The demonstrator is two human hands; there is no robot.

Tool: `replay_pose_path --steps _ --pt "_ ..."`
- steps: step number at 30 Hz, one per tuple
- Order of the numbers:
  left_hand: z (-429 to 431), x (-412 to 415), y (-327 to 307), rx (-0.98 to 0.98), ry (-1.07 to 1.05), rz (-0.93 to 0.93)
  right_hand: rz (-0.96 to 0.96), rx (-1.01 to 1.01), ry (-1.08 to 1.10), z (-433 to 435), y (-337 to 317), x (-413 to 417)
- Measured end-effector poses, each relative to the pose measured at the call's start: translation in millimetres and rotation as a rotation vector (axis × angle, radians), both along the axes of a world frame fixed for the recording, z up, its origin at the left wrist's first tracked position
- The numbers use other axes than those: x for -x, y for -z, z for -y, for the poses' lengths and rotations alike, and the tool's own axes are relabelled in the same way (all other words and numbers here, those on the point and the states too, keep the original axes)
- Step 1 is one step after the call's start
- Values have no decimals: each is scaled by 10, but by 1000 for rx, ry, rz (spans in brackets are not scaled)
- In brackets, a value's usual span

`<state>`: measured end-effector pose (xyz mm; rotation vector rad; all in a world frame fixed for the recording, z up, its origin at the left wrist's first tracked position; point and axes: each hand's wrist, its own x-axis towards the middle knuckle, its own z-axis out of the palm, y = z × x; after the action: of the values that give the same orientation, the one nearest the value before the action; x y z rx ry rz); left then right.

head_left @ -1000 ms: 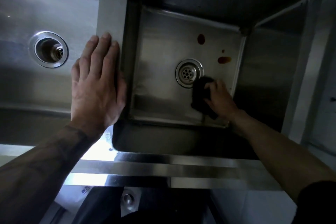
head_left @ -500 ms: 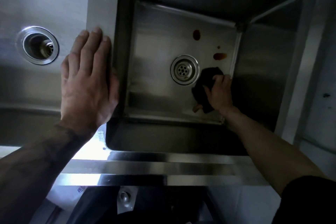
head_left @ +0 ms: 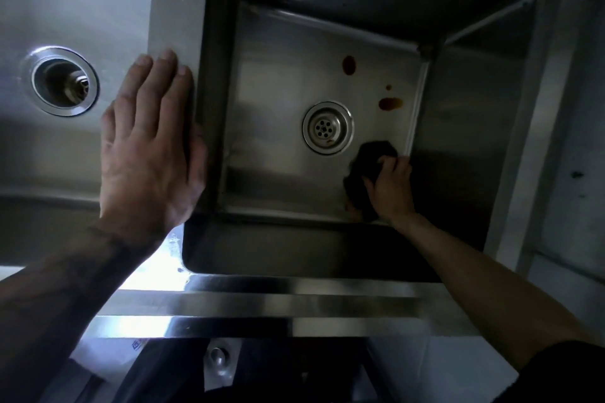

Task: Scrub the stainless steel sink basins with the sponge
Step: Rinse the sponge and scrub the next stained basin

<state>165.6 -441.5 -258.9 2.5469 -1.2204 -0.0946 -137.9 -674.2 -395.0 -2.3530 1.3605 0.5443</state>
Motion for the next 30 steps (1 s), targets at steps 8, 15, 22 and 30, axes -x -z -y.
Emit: replay_pose_path --steps 8,15,22,30 --pt "1 11 -40 -22 -2 -24 -51 -19 91 376 -53 -209" --pt "7 6 -72 -26 -7 -39 -430 -282 170 -216 -192 88" --pt "3 1 -50 -10 1 -37 -244 -274 -15 -613 -183 -444" --pt "4 0 -43 -9 6 -39 -244 -204 197 -116 -223 51"
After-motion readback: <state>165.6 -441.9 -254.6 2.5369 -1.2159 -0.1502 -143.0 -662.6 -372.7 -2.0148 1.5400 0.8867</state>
